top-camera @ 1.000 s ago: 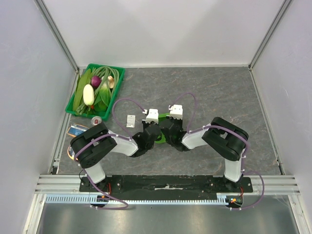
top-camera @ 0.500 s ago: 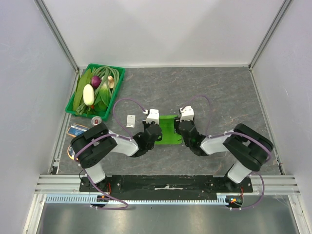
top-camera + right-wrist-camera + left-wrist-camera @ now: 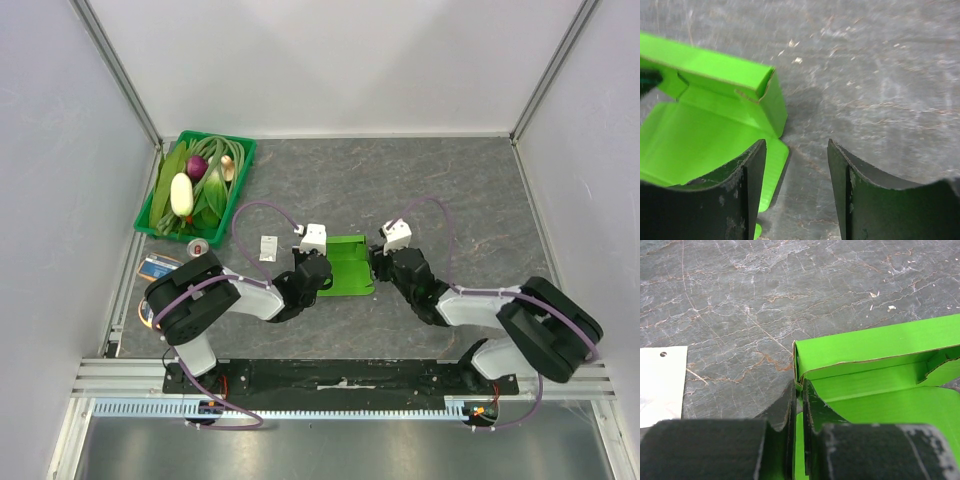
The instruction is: Fold the paper box
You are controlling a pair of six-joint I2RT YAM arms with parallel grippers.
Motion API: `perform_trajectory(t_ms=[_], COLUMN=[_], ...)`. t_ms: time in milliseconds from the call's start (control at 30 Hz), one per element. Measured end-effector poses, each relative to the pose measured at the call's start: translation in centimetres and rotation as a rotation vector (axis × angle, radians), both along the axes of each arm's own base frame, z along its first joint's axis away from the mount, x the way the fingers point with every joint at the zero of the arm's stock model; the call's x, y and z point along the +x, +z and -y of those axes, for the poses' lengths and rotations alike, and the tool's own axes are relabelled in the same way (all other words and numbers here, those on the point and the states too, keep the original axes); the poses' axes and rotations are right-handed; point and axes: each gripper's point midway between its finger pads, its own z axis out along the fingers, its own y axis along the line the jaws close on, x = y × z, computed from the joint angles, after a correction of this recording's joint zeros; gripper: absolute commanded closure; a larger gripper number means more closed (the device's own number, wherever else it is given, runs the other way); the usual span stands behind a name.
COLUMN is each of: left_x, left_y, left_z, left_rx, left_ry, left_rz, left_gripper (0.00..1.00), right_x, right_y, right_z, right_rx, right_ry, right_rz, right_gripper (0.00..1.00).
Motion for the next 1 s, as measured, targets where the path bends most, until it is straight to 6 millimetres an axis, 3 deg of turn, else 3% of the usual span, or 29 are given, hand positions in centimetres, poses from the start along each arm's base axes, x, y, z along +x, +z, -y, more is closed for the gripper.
perform_trajectory(t_ms=[233,367,600,700,767,833,933,1000], left_x=[0.0,0.0,0.0,0.0,0.0,0.0,0.0,0.0], left_y=[0.0,0.0,0.0,0.0,0.0,0.0,0.0,0.0], left_z=[0.0,0.0,0.0,-0.1,-0.1,-0.1,-0.1,-0.1], left_rx=[0.0,0.0,0.0,0.001,0.001,0.001,0.001,0.001], left_ry=[0.0,0.0,0.002,0.005,0.005,0.005,0.004,0.005], left_rz=[0.0,0.0,0.001,0.002,0.002,0.002,0.002,0.002], left_gripper=[0.98,0.98,0.98,0.98,0.98,0.98,0.98,0.98], right_x=[-0.3,0.0,3.0,3.6,3.9,4.0,4.3,4.7], right_y=[-3.5,-3.5,-2.5,-2.3,-2.3,-2.5,-2.9,-3.2], right_z=[-1.5,-2.0,-2.5,-3.1,-3.4,-3.5,-3.7,-4.0], right_rx=[-0.048,-0.043,-0.046,-0.043,-0.041,-0.041,-0.047,-0.05], right_ry=[0.115,0.133,0.112,0.119,0.125,0.129,0.131,0.131], right_rz=[-0.054,-0.034,0.013,0.026,0.032,0.037,0.038,0.042], right_gripper=[0.45,0.46,0.64,0.65,0.58,0.57,0.6,0.69])
